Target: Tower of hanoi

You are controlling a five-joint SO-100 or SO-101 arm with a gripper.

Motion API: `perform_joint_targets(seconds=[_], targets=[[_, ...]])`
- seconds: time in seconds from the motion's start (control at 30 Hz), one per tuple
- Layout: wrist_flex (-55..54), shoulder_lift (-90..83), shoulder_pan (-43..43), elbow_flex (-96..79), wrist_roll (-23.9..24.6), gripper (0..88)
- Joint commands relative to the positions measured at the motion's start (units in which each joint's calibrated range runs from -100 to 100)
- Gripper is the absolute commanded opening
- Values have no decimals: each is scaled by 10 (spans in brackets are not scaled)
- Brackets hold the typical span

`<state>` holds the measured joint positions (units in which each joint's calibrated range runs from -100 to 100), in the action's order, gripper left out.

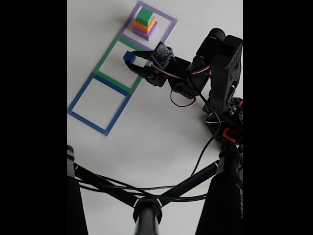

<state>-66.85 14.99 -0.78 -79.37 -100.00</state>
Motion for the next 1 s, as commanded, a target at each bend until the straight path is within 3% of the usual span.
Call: perform_joint_targets(seconds=[0.0, 0.47, 0.7, 0.97], targets=[[-16, 22, 7, 45, 0, 14], [-50, 91, 17, 64, 0, 21], [-52, 98, 12, 61, 0, 135], [-63, 87, 14, 57, 0, 170]])
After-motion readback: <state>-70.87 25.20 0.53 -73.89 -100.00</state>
